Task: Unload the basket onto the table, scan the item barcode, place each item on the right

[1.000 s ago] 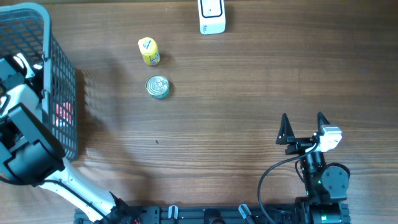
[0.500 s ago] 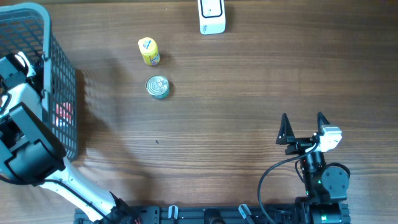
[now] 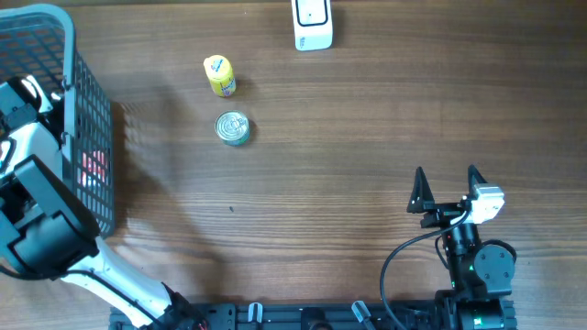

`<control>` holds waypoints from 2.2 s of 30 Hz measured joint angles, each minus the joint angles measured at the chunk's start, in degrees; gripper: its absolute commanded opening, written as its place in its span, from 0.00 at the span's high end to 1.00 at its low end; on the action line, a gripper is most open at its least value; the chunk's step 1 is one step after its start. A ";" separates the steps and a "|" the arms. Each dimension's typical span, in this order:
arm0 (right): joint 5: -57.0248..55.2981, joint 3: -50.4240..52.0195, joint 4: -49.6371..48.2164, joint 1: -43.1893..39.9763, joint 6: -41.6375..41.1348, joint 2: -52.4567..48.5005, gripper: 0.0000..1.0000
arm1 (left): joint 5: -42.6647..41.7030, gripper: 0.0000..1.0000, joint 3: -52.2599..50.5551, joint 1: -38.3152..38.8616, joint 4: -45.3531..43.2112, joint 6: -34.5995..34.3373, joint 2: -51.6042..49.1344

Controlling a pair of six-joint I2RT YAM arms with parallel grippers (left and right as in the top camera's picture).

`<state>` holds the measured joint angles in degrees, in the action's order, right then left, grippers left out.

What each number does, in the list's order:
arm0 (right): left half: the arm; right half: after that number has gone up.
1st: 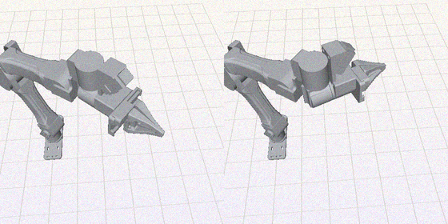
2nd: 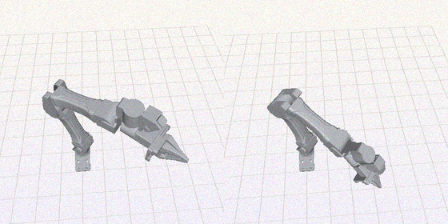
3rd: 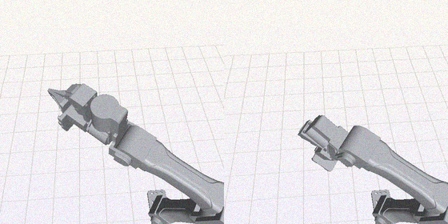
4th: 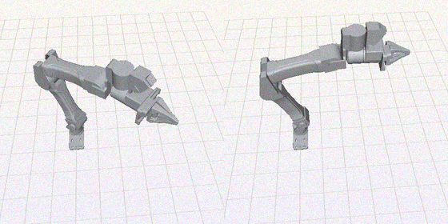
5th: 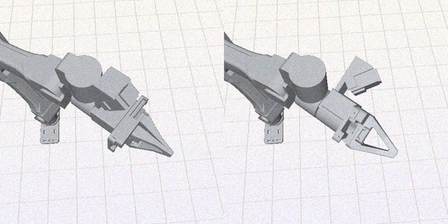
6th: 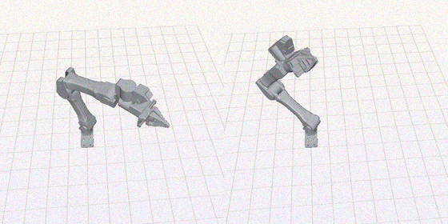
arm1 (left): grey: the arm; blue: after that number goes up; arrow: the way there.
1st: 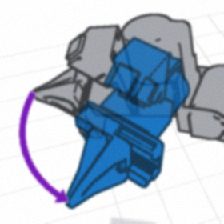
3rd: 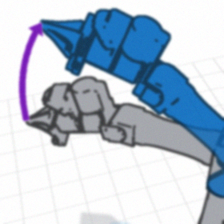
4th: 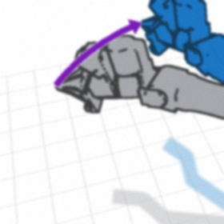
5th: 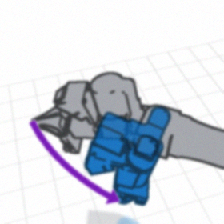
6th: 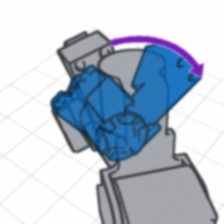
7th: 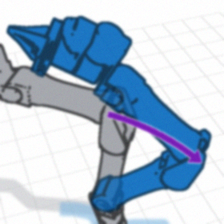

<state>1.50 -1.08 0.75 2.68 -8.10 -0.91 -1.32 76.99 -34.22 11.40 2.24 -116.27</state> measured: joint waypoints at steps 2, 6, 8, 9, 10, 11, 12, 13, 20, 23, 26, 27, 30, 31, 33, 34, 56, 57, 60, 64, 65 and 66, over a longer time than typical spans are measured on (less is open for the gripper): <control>0.00 0.02 0.00 0.00 0.00 0.00 0.00 | 0.22 0.83 0.00 0.04 0.11 0.00 1.55; 0.00 0.00 0.00 0.00 0.00 0.00 0.00 | 0.61 0.84 0.00 0.04 0.35 0.00 5.25; 0.00 0.00 0.00 0.00 0.00 0.00 0.00 | 0.63 0.83 0.00 0.04 0.87 0.02 6.95; -0.02 0.00 0.00 0.00 0.00 0.00 0.00 | 0.63 0.82 0.00 0.04 1.14 0.00 7.63; 0.00 0.02 0.00 0.00 0.00 0.00 0.01 | 0.66 0.82 0.00 0.04 1.42 0.00 8.50; -0.02 0.02 0.00 0.00 0.00 0.00 0.00 | 0.66 0.82 0.00 0.04 1.60 0.00 9.16; 0.00 0.00 0.00 0.00 0.00 0.00 0.00 | 0.66 0.81 0.00 0.04 1.75 0.00 9.77; 0.00 0.00 0.00 0.00 0.00 0.00 0.00 | 0.66 0.81 0.00 0.04 1.81 0.00 9.99; -0.02 0.00 0.00 0.00 0.00 0.00 0.00 | 1.07 0.79 0.00 0.04 3.54 0.02 18.12; -0.02 0.02 0.00 0.00 0.00 0.00 0.00 | 1.07 0.79 0.00 0.04 4.17 0.02 22.23; 0.00 0.02 0.00 0.00 0.00 0.00 0.00 | 1.05 0.79 0.00 0.04 5.18 0.00 26.58; 0.00 0.00 0.00 0.00 0.00 0.00 0.00 | 1.03 0.79 0.00 0.04 5.46 0.00 27.76; 0.00 0.00 0.00 0.00 0.00 0.00 0.00 | 0.39 0.78 0.00 0.04 6.45 0.00 31.47; 0.00 0.00 0.00 0.00 0.00 0.00 0.00 | -0.11 0.78 0.00 0.04 6.67 -0.02 32.87; 0.00 0.02 0.00 0.00 0.00 0.00 0.00 | -1.11 0.78 0.00 0.04 6.47 -0.35 35.36; 0.00 0.02 0.00 0.00 0.00 0.00 0.00 | -2.01 0.78 0.00 0.04 6.58 -0.68 36.98; -0.02 0.02 0.00 0.00 0.00 0.00 0.00 | -11.78 0.00 0.00 0.09 7.39 -5.88 42.93; -0.02 0.02 0.00 0.00 0.00 0.00 0.00 | -11.26 0.00 0.00 0.07 7.58 -5.64 41.48; -0.02 0.02 0.00 0.00 0.00 0.00 0.00 | -10.49 0.00 0.00 -0.42 7.93 -4.09 38.21; -0.02 0.00 0.00 0.00 0.00 0.00 0.00 | -10.01 0.00 0.00 -2.45 8.57 1.31 35.23; -0.02 0.00 0.00 0.00 0.00 0.00 0.00 | -9.86 0.00 0.00 -2.97 8.94 2.73 34.86; 0.00 0.02 0.00 0.00 -0.02 0.00 0.00 | -9.75 0.00 0.00 -3.65 9.62 4.76 34.36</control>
<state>1.50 -1.06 0.75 2.68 -8.12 -0.91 -11.07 76.99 -37.87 21.02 7.01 -81.91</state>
